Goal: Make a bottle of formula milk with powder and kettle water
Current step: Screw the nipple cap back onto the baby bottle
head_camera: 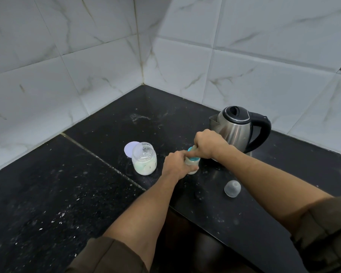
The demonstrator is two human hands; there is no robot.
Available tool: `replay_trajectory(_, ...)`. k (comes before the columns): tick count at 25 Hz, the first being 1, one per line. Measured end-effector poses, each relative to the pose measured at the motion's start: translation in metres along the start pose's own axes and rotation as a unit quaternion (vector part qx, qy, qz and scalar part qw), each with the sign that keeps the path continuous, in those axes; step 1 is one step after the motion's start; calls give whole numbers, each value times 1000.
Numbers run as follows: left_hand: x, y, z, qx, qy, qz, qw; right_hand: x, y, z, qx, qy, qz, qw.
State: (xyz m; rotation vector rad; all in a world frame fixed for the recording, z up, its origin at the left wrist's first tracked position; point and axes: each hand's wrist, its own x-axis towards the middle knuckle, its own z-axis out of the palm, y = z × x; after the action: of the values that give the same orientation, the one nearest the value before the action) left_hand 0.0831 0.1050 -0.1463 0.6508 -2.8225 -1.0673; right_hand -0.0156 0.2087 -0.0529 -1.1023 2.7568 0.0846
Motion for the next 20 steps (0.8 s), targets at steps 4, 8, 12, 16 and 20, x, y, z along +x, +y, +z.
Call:
replay_trajectory(4, 1, 0, 0, 14, -1, 9, 1000, -2, -3, -4, -40, -4, 21, 999)
replay_trajectory(8, 1, -1, 0, 0, -5, 0, 1000, -6, -2, -2, -67, -2, 27, 997)
replay_trajectory(12, 3, -1, -2, 5, -13, 2, 1000, -7, 2, -5, -26, -67, -41, 997)
replay_trajectory(16, 2, -2, -1, -1, -3, 5, 1000, -5, 1, -7, -52, -38, -26, 998)
replay_trajectory(20, 1, -2, -2, -5, -4, 11, 1000, -6, -2, -1, -100, -47, 30, 993)
